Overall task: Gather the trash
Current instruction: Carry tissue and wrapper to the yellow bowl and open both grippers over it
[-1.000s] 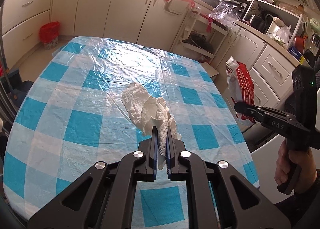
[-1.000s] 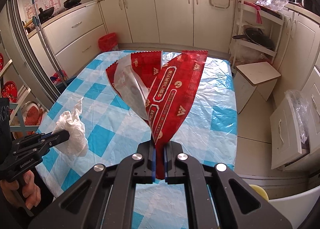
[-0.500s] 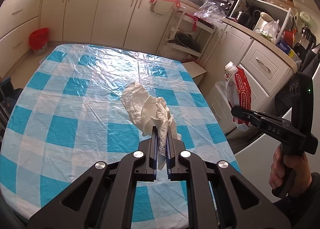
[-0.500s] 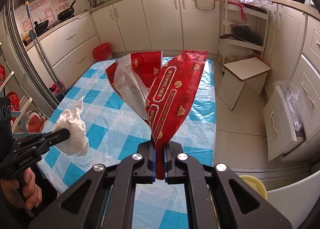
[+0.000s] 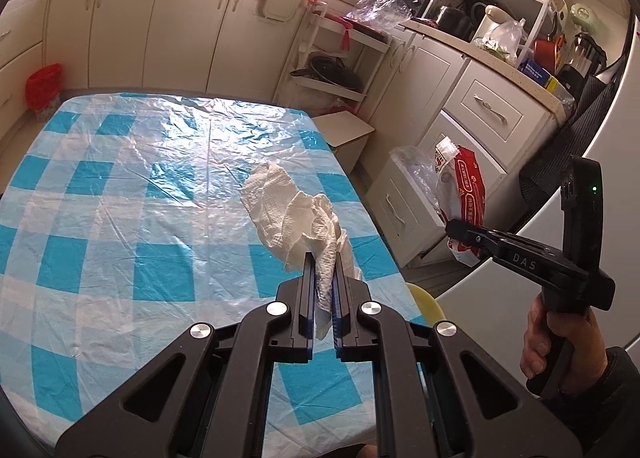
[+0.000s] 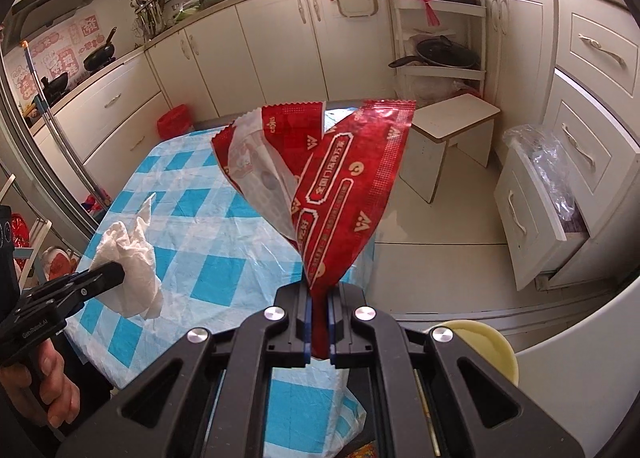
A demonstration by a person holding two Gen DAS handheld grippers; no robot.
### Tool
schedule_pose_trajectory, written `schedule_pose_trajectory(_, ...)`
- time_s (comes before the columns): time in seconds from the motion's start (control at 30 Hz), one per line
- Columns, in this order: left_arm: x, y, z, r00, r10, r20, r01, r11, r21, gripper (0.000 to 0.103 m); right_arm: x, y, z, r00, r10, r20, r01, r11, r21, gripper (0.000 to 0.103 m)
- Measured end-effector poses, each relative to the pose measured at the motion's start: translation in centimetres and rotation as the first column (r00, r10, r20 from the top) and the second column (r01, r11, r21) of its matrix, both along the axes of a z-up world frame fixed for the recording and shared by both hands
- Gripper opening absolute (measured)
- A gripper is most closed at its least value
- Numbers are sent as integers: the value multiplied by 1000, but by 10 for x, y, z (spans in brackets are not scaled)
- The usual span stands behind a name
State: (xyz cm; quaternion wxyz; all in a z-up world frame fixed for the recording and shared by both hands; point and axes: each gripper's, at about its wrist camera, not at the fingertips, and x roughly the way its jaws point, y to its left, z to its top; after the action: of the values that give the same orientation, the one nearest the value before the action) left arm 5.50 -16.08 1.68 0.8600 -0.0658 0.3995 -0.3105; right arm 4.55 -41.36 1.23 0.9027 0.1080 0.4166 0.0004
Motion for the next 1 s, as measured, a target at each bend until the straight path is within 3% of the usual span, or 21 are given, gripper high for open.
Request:
schedule_pose_trajectory(0.1,-2,-16,-2,1000,-29,-4,29,1000,5,7,-6,-17,-11,997,-54,-48,55,998,7,6)
schedule_pose_trajectory(0.23,-11,-46,-3,996,-92,-7,92,996,4,7,-16,-52,-49,969,-153,-192,160,987,25,6)
schedule_pose_trajectory(0.5,-36,-104,-7,977,-211,-17,211,977,15,7,-32,-106,-152,843,-247,-477,304,952,45,6)
schedule_pose_trajectory(0.6,-40,-121,-12,971,-237,-31,238,971,25,7,-34,-115,-178,785,-243,-570,341,937,70,19)
schedule_pose_trajectory(0.63,-41,-127,-14,969,-246,-37,247,969,30,7,-34,-119,-179,774,-263,-576,361,930,60,42)
schedule_pose_trajectory(0.67,-43,-134,-17,966,-256,-43,257,966,34,7,-35,-123,-175,775,-288,-562,380,923,52,53)
schedule_pose_trajectory(0.73,-47,-146,-22,959,-279,-55,282,959,42,7,-38,-131,-158,781,-333,-529,425,903,59,53)
schedule_pose_trajectory(0.8,-53,-162,-28,951,-302,-66,306,950,55,7,-44,-139,-130,806,-376,-457,469,876,107,54)
schedule_pose_trajectory(0.9,-63,-185,-40,940,-329,-93,336,939,72,7,-61,-146,-68,849,-456,-267,509,841,183,61)
schedule_pose_trajectory(1.0,-70,-211,-56,931,-339,-136,352,932,92,7,-76,-147,-6,868,-493,-62,492,835,249,70)
